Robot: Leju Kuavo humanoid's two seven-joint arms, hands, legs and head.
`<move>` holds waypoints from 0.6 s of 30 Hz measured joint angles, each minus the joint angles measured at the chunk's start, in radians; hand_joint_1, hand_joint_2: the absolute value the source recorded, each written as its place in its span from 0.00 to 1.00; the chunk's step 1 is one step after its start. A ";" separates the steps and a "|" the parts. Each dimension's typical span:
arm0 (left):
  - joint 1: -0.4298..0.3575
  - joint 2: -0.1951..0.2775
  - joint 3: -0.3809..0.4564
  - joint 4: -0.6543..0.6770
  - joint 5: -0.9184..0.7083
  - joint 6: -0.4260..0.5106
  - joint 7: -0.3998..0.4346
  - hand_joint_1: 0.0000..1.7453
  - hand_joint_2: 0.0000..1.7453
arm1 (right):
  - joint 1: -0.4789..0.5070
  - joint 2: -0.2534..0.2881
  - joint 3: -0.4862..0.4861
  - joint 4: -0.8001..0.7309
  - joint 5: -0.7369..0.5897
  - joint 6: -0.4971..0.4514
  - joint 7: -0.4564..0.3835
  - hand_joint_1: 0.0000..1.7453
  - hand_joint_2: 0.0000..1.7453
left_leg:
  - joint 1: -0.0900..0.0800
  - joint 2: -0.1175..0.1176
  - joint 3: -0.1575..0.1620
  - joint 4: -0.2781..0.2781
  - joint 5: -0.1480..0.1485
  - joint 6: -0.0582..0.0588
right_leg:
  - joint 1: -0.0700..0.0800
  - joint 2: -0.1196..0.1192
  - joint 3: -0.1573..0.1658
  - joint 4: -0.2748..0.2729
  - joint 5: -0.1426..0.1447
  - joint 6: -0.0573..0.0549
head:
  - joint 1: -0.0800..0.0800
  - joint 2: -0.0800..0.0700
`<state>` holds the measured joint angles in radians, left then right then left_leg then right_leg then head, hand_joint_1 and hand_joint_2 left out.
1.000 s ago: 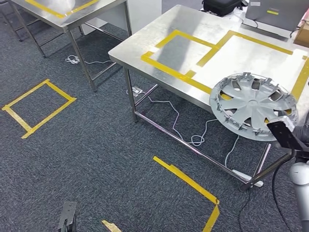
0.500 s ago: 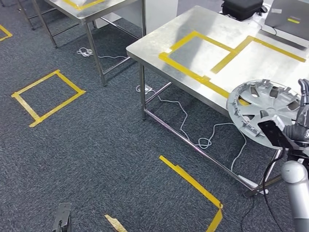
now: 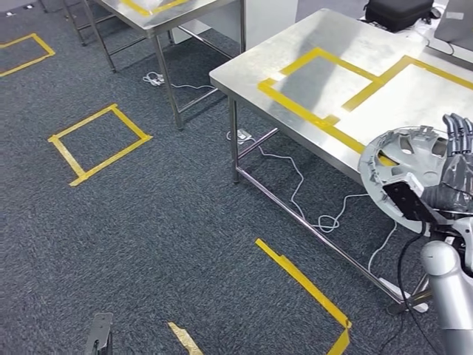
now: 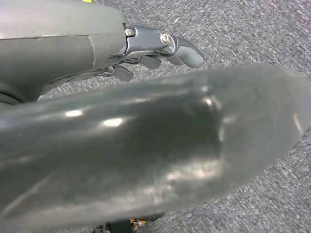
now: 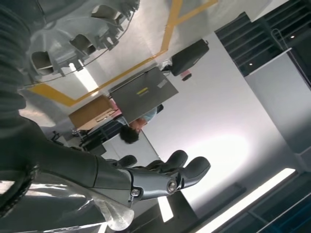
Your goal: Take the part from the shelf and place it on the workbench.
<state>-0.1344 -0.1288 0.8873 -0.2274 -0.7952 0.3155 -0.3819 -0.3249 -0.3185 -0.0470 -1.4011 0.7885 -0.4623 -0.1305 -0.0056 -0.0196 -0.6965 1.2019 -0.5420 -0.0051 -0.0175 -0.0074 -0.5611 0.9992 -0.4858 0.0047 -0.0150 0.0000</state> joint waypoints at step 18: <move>-0.007 -0.005 0.000 0.000 -0.005 0.002 0.006 0.00 0.00 | -0.028 0.001 0.018 -0.003 0.002 0.007 0.000 0.00 1.00 | -0.001 -0.005 0.092 -0.192 0.102 0.049 | 0.006 0.004 -0.141 0.286 -0.125 0.042 | 0.005 0.000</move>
<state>-0.1418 -0.1341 0.8873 -0.2274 -0.8001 0.3170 -0.3762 -0.3524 -0.3178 -0.0293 -1.4037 0.7910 -0.4554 -0.1305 -0.0071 -0.0246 -0.6044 1.0104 -0.4404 0.0442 -0.0117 -0.0039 -0.7018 1.2856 -0.6109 0.0462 -0.0100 0.0000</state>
